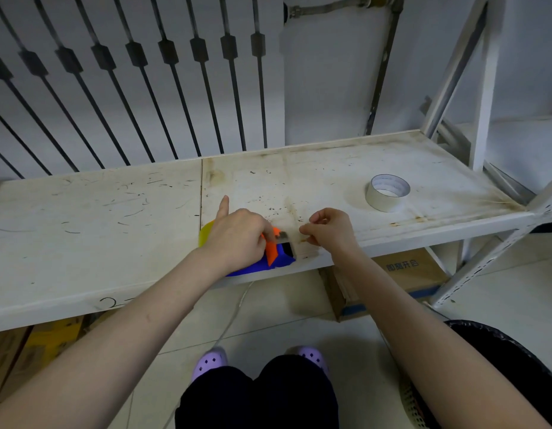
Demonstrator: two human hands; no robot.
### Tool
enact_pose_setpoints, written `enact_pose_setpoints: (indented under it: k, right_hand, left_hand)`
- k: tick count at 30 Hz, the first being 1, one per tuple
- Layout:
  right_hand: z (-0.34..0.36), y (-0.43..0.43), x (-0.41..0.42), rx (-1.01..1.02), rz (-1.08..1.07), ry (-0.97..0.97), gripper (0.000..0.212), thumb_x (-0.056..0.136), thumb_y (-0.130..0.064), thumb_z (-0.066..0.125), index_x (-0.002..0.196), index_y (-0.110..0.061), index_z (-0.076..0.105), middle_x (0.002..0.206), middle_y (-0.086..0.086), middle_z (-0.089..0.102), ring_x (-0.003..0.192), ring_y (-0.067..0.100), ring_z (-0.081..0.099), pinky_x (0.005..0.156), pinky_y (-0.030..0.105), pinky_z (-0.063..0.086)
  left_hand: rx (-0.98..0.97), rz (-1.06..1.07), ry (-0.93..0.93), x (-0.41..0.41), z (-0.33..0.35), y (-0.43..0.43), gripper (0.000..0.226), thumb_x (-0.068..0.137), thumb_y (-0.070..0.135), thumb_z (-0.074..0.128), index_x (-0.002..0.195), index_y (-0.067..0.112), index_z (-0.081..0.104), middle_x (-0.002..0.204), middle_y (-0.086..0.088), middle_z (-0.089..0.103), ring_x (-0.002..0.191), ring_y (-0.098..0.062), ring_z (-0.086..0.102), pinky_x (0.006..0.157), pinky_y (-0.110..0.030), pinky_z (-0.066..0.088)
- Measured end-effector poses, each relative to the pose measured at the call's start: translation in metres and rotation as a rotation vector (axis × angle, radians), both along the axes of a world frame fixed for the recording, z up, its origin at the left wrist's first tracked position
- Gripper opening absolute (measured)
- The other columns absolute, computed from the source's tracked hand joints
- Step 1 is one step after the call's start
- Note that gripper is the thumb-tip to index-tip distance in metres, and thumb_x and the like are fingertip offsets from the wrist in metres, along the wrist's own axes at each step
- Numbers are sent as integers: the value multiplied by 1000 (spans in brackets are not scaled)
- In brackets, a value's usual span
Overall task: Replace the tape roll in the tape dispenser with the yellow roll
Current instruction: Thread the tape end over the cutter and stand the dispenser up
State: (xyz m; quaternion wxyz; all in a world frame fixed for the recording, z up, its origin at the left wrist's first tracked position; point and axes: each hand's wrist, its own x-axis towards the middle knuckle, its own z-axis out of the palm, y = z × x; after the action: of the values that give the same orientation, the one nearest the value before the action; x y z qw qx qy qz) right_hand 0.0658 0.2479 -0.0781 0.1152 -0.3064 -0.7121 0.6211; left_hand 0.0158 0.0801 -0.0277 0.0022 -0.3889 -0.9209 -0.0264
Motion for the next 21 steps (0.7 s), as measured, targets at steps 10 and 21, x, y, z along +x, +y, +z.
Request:
enact_pose_setpoints:
  k: [10, 21]
  right_hand:
    - [11, -1, 11, 71, 131, -204, 11, 76, -3, 71, 79, -2, 59, 65, 6, 59, 50, 11, 60, 43, 13, 51]
    - [5, -11, 32, -790, 104, -54, 32, 82, 7, 56, 57, -10, 48, 52, 0, 42, 39, 4, 38, 36, 9, 36]
  left_hand:
    - [-97, -71, -34, 2, 2, 0, 48, 84, 7, 42, 105, 40, 70, 107, 10, 68, 112, -18, 51, 115, -60, -4]
    - [-18, -76, -167, -4, 5, -2, 49, 81, -1, 45, 95, 36, 74, 103, 11, 69, 111, -14, 50, 116, -52, -9]
